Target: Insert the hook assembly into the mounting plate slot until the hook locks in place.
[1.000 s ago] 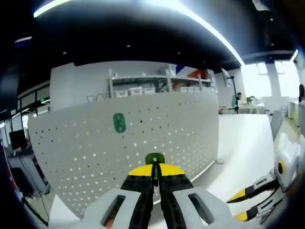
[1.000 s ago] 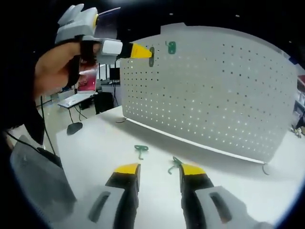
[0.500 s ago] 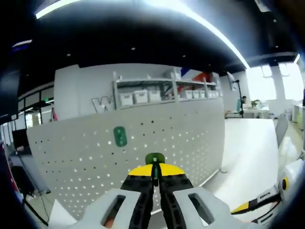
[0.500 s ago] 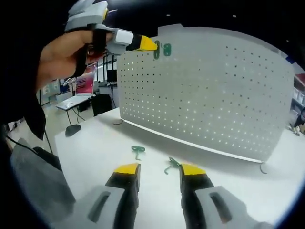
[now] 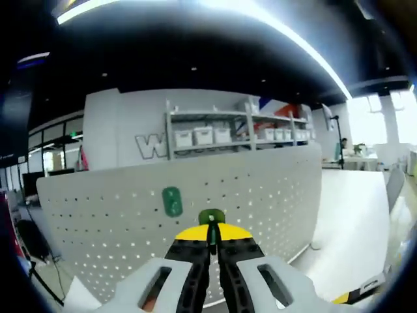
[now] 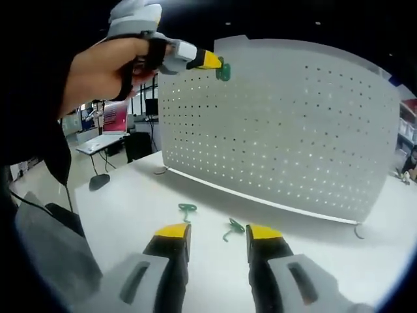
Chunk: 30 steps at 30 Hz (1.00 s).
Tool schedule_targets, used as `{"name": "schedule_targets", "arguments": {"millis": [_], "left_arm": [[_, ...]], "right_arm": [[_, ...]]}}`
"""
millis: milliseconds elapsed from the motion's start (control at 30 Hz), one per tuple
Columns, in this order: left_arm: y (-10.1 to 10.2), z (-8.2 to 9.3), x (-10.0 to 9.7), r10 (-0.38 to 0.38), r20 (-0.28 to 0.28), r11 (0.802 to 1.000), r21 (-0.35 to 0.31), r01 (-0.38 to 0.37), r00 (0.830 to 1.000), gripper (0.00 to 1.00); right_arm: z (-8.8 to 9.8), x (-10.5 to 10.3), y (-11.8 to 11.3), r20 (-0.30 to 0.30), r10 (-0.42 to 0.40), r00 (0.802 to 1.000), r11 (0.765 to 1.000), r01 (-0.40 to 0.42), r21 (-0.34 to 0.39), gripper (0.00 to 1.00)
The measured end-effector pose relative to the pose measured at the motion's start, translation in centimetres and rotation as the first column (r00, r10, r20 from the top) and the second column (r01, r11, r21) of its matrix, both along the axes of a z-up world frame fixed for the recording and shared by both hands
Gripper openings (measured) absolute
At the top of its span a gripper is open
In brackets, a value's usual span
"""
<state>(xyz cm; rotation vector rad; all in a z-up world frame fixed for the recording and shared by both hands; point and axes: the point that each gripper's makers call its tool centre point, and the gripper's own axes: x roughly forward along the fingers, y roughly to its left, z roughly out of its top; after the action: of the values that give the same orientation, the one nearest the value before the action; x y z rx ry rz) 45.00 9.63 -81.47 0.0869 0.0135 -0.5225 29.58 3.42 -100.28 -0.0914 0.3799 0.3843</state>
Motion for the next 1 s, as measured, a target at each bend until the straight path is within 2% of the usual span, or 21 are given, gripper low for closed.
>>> {"name": "schedule_targets", "arguments": {"millis": [200, 467, 1000], "left_arm": [[-0.6, 1.1, 1.4, 0.029, 0.014, 0.999, -0.033, -0.029, 0.999, 0.02], [-1.7, 1.3, 2.5, 0.046, 0.013, 0.998, -0.049, -0.045, 0.999, 0.02], [-3.0, 1.5, 4.7, 0.076, 0.012, 0.997, -0.034, -0.075, 0.997, 0.02]], "right_arm": [[0.0, 0.0, 0.0, -0.003, 0.001, 1.000, 1.000, -0.001, 0.007, 0.32], [-0.2, 0.0, 0.3, -0.008, 0.011, 1.000, 1.000, -0.011, 0.007, 0.32], [-0.3, -0.1, 0.3, -0.017, 0.026, 1.000, 1.000, -0.026, 0.010, 0.32]]}}
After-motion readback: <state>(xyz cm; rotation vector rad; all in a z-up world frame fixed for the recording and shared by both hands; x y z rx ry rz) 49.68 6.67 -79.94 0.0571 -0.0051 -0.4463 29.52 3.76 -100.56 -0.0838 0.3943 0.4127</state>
